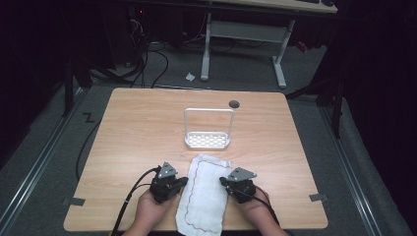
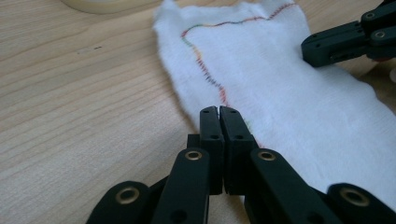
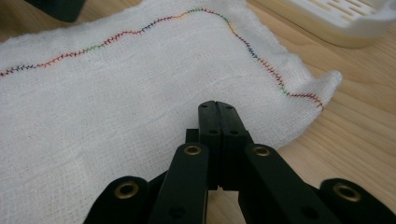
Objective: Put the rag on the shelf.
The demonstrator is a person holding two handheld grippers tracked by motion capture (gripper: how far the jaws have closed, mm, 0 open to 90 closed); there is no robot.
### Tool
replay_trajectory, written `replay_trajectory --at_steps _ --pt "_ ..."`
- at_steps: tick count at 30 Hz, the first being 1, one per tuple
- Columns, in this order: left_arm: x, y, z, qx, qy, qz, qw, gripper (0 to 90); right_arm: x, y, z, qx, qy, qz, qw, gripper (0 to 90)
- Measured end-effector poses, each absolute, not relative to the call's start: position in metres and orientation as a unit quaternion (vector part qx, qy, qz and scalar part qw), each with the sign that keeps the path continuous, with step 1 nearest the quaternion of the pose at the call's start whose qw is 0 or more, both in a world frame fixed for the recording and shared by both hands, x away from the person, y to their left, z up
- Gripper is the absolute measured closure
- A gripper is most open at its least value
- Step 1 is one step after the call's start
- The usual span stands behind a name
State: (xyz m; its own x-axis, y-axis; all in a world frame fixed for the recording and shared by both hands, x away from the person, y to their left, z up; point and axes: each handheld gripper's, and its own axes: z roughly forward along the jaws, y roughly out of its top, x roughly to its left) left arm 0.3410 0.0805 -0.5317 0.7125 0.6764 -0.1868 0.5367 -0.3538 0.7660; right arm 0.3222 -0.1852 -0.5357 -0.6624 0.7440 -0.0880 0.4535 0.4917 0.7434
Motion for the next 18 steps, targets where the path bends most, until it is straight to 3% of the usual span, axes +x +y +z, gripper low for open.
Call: replay_trajectory --at_steps 8,18 --pt "0.337 0.076 -0.534 0.835 0.356 0.08 0.412 88.9 0.321 -0.161 -0.536 0.334 0.849 0.356 0.202 90.0" --pt "0.326 0.07 -0.533 0.847 0.338 0.071 0.405 89.7 0.326 -0.165 -0.536 0.341 0.845 0.362 0.196 90.0"
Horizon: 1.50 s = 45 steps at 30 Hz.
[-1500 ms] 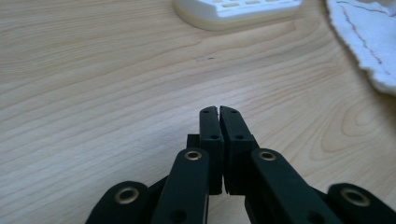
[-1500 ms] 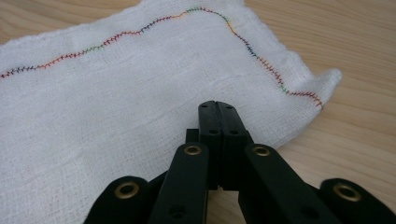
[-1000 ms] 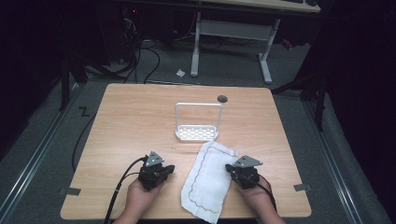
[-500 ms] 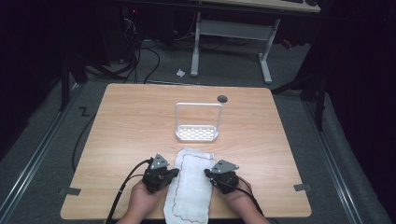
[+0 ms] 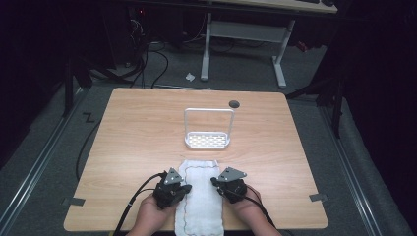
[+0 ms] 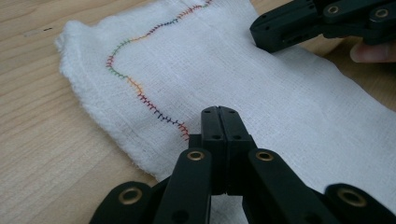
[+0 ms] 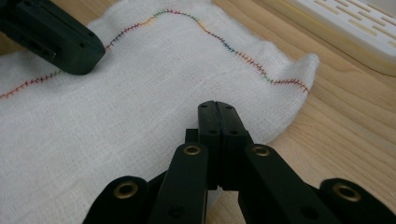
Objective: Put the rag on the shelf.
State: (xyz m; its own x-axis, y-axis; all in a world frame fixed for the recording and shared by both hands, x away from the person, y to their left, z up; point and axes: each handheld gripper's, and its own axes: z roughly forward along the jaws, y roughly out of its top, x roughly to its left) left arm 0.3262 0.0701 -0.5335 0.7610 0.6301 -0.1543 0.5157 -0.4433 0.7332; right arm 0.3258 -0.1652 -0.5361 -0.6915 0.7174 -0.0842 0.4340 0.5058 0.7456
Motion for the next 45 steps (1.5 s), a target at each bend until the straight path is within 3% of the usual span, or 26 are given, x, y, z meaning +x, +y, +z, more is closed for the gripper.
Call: replay_trajectory --at_steps 3,11,19,22,38,45 --pt "0.328 0.071 -0.534 0.843 0.344 0.062 0.409 88.8 0.326 -0.165 -0.536 0.341 0.845 0.363 0.197 90.0" --pt "0.336 0.09 -0.524 0.809 0.373 0.08 0.447 74.4 0.325 -0.175 -0.533 0.352 0.833 0.379 0.196 79.7" --pt "0.368 0.116 -0.524 0.76 0.43 0.102 0.476 52.7 0.327 -0.187 -0.531 0.371 0.814 0.396 0.206 73.8" --pt "0.375 0.112 -0.527 0.762 0.435 0.097 0.47 49.4 0.327 -0.187 -0.531 0.371 0.814 0.396 0.207 73.0" --pt "0.388 0.082 -0.541 0.789 0.418 0.1 0.439 52.8 0.336 -0.19 -0.531 0.421 0.783 0.412 0.199 65.9" --pt "0.386 0.079 -0.541 0.779 0.441 0.122 0.429 65.6 0.36 -0.182 -0.531 0.448 0.775 0.405 0.186 58.1"
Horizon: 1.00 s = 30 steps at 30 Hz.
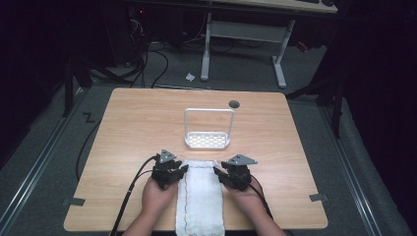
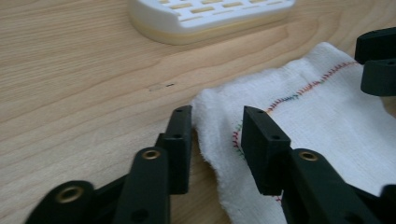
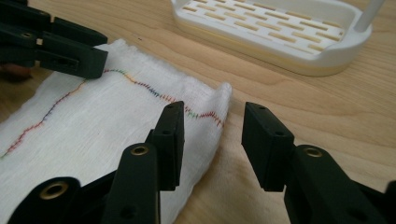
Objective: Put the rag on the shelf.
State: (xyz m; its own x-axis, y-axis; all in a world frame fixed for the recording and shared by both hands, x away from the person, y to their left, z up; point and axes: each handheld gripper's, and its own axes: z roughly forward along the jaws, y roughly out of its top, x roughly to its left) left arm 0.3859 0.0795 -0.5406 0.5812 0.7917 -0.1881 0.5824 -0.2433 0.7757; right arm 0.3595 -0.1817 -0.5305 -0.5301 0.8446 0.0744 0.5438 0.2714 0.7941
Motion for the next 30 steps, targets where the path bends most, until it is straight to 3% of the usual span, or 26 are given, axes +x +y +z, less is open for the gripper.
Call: replay_trajectory --at_steps 4,9,17,30 --pt "0.388 0.083 -0.541 0.769 0.458 0.113 0.432 75.7 0.371 -0.175 -0.534 0.458 0.773 0.398 0.183 56.4" --pt "0.388 0.082 -0.542 0.772 0.453 0.107 0.432 80.7 0.377 -0.17 -0.538 0.467 0.777 0.386 0.17 60.5" --pt "0.386 0.08 -0.541 0.775 0.45 0.102 0.432 84.6 0.374 -0.16 -0.538 0.447 0.788 0.384 0.178 84.3" --pt "0.382 0.08 -0.534 0.75 0.449 0.115 0.472 85.6 0.362 -0.161 -0.527 0.417 0.774 0.42 0.227 85.9"
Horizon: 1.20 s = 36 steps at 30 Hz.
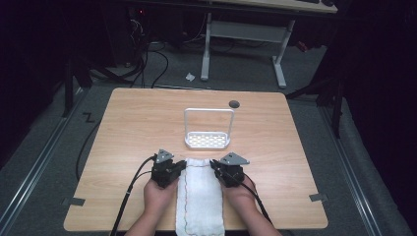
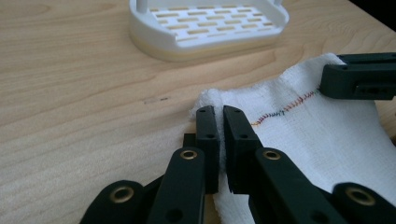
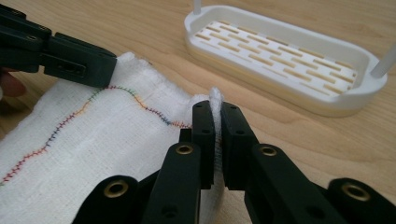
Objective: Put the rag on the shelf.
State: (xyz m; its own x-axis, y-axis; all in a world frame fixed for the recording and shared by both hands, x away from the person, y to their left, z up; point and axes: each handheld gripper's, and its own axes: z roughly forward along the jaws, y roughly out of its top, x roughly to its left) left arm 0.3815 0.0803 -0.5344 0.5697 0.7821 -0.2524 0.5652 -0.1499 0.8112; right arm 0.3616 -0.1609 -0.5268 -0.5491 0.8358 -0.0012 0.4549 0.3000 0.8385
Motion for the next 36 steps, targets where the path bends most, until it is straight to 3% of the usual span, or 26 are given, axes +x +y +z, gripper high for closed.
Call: replay_trajectory --at_steps 19,36 --pt "0.365 0.074 -0.464 0.681 0.408 0.201 0.574 85.3 0.346 -0.167 -0.47 0.393 0.699 0.497 0.331 85.9" --pt "0.364 0.069 -0.378 0.635 0.363 0.263 0.629 85.5 0.343 -0.176 -0.381 0.355 0.638 0.562 0.389 85.9"
